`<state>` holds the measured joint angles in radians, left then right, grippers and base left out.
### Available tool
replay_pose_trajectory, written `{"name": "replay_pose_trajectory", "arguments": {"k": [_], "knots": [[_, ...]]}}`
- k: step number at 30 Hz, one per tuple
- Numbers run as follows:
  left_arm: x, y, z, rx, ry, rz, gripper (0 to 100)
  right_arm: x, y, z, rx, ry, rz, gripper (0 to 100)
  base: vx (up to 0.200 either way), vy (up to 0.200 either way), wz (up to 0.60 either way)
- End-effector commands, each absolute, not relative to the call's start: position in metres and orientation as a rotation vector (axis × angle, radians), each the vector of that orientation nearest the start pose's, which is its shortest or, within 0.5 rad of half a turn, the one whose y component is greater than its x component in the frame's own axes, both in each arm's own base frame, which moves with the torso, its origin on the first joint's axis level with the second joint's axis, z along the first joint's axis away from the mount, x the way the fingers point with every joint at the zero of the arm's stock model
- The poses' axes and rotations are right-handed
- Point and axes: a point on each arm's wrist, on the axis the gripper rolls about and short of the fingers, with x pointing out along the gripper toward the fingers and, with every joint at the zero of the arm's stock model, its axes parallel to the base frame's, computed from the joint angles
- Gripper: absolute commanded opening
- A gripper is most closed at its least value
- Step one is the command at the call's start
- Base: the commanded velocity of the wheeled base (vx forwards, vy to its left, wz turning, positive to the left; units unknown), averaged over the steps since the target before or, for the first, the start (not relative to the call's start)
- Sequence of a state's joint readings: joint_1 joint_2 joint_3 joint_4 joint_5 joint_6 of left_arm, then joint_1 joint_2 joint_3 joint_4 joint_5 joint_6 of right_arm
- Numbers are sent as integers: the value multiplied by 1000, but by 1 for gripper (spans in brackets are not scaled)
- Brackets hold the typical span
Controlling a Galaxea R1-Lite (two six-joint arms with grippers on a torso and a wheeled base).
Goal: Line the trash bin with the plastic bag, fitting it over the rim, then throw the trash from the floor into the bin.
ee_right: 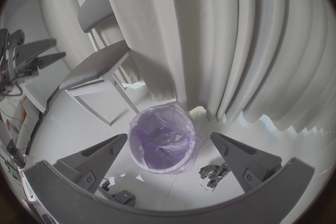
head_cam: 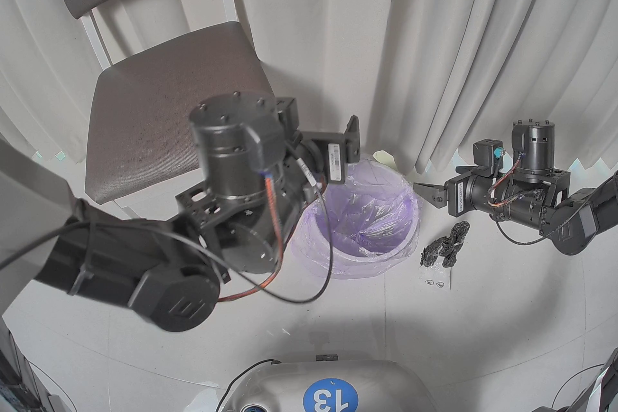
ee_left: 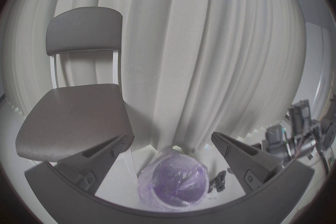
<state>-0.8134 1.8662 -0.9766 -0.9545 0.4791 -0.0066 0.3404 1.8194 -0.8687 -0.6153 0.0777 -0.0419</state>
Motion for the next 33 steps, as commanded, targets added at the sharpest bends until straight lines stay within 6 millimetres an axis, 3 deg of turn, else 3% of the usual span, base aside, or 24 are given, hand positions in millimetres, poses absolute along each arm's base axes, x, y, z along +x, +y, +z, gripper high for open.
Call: {"name": "replay_pose_trajectory", "arguments": {"k": [1,4,13,15,21,28,33], "knots": [[222,-209,210,-66,-93,-379,100,310,127,159,-130,327,457,100,200,0,0],[220,-202,203,-68,-80,-368,100,316,129,154,-148,332,460,100,200,0,0],[215,-185,185,-43,-69,-336,100,340,143,134,-271,374,485,100,0,0,0],[217,-171,177,-32,-78,-289,100,361,156,109,-374,392,448,100,0,0,0],[217,-156,169,-43,-116,-251,100,387,168,71,-491,423,454,100,0,0,0],[225,-149,168,2,-130,-213,100,423,170,39,-545,380,409,100,0,0,0],[229,-144,170,-1,-140,-185,100,439,165,27,-545,377,387,100,0,0,0]]}}
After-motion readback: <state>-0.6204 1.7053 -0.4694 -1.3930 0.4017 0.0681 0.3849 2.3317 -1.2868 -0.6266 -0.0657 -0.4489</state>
